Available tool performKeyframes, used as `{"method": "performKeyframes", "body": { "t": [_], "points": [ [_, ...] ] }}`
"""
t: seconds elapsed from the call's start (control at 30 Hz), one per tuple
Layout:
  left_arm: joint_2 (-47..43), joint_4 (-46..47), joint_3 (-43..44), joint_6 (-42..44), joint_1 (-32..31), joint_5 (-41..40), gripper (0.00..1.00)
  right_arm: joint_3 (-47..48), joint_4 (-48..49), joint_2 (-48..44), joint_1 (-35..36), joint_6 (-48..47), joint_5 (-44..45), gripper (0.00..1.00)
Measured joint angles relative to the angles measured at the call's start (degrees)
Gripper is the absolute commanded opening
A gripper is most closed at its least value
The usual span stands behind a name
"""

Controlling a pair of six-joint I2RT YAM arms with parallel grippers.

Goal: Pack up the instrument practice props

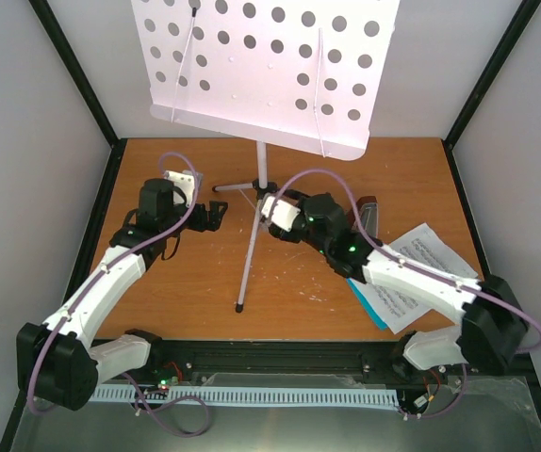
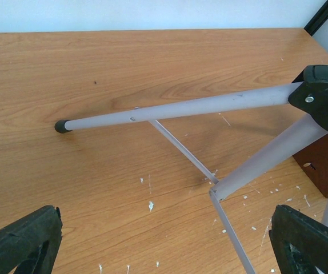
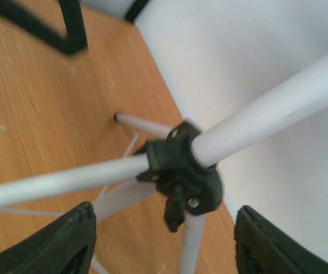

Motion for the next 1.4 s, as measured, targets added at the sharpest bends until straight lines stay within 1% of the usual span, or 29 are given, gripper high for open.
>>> {"method": "performKeyframes", "body": {
  "t": [0.13,0.27,0.3,0.4,0.5,0.67,0.8,0.9,1.0,1.13,1.27,1.4],
  "points": [
    [0.35,0.0,0.0,0.0,0.02,0.07,0.99,-2.03,1.44,-7.54,0.0,10.12,-5.44,0.89],
    [0.39,0.0,0.0,0.0,0.0,0.07,0.99,-7.76,7.65,-13.94,-0.5,22.67,-7.58,0.99],
    [0.39,0.0,0.0,0.0,0.02,0.07,1.0,-8.98,8.5,-14.49,-0.83,25.46,-7.74,1.0],
    [0.39,0.0,0.0,0.0,0.0,0.07,1.0,-13.55,11.15,-15.28,-3.28,37.57,-8.46,1.0],
    [0.39,0.0,0.0,0.0,0.02,0.07,0.99,-14.91,12.68,-14.73,-5.95,50.05,-9.55,1.0],
    [0.39,-0.02,0.0,0.0,0.02,-0.15,1.0,-11.89,15.61,-11.47,-6.99,70.31,-11.54,1.0],
    [0.39,-0.07,0.0,-0.02,0.0,-2.56,1.0,-7.63,15.65,-7.37,-6.99,84.19,-13.05,1.0],
    [0.31,-0.07,0.0,-0.04,0.02,-4.35,1.0,-6.25,15.04,-5.38,-6.99,93.24,-13.09,1.0],
    [-0.09,-0.09,0.0,-0.07,0.02,-5.42,0.99,-6.25,14.62,-4.02,-6.99,100.06,-13.2,0.97],
    [-0.61,-0.07,0.0,-0.04,0.0,-5.88,0.99,-6.23,14.03,-2.36,-6.99,106.73,-13.46,0.87],
    [-0.7,-0.07,0.0,-0.04,0.0,-5.9,0.99,-6.21,13.84,-0.55,-6.99,111.36,-14.8,0.84],
    [-0.81,-0.07,0.0,-0.04,0.02,-5.9,1.0,-6.21,13.79,1.14,-6.99,113.5,-15.69,0.74]
  ]
}}
